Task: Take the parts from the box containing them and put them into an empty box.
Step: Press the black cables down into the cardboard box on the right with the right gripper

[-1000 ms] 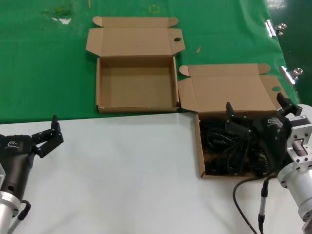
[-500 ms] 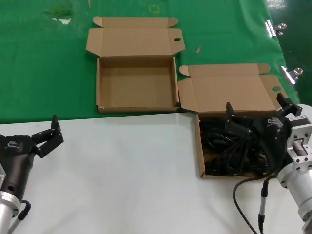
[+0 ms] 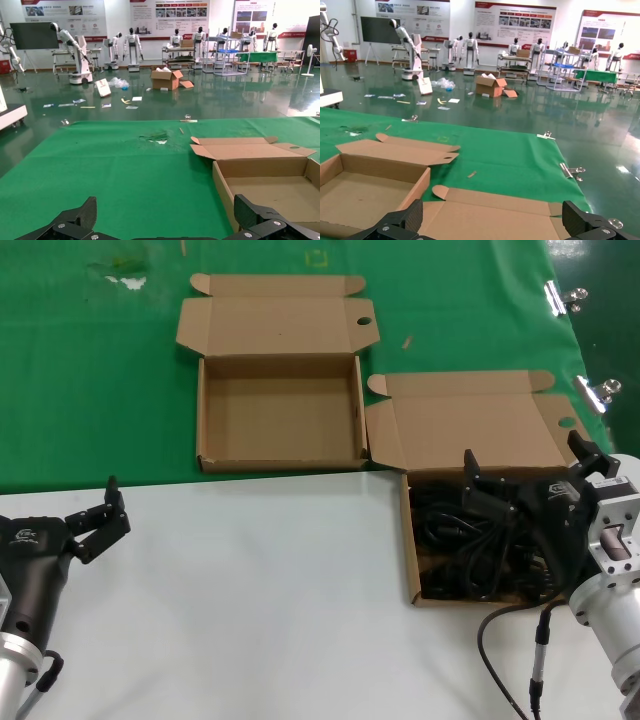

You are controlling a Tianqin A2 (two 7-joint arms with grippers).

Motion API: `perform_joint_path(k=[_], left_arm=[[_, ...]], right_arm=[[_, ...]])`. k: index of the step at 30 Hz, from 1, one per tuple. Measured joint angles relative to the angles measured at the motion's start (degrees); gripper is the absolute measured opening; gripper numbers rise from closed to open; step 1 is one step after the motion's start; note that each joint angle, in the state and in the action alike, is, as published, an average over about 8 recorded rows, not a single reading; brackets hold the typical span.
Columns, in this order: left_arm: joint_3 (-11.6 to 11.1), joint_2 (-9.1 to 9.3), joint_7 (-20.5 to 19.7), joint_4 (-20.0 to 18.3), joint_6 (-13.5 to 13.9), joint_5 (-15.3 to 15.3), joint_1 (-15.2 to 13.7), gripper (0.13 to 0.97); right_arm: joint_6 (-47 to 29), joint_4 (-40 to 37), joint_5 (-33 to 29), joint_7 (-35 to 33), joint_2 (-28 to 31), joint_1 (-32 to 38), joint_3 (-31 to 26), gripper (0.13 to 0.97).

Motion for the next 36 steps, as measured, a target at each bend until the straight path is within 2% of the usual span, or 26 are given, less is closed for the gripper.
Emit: perform_joint_path(k=[15, 24, 32, 33, 36], left_arm=[[0.0, 0.00, 0.0, 0.0, 0.0, 0.0, 0.0, 0.945], [0.0, 0.00, 0.0, 0.0, 0.0, 0.0, 0.0, 0.858], [0.0, 0.00, 0.0, 0.0, 0.0, 0.0, 0.0, 0.705], [0.0, 0.00, 0.0, 0.0, 0.0, 0.0, 0.0, 0.705], [0.0, 0.00, 0.0, 0.0, 0.0, 0.0, 0.0, 0.625]], right_arm=[[0.0, 0.0, 0.0, 0.0, 0.0, 0.0, 0.0, 0.966], [0.0, 0.0, 0.0, 0.0, 0.0, 0.0, 0.0, 0.966], [0.0, 0.0, 0.0, 0.0, 0.0, 0.0, 0.0, 0.966], [0.0, 0.0, 0.0, 0.0, 0.0, 0.0, 0.0, 0.966], [0.0, 0.0, 0.0, 0.0, 0.0, 0.0, 0.0, 0.966]])
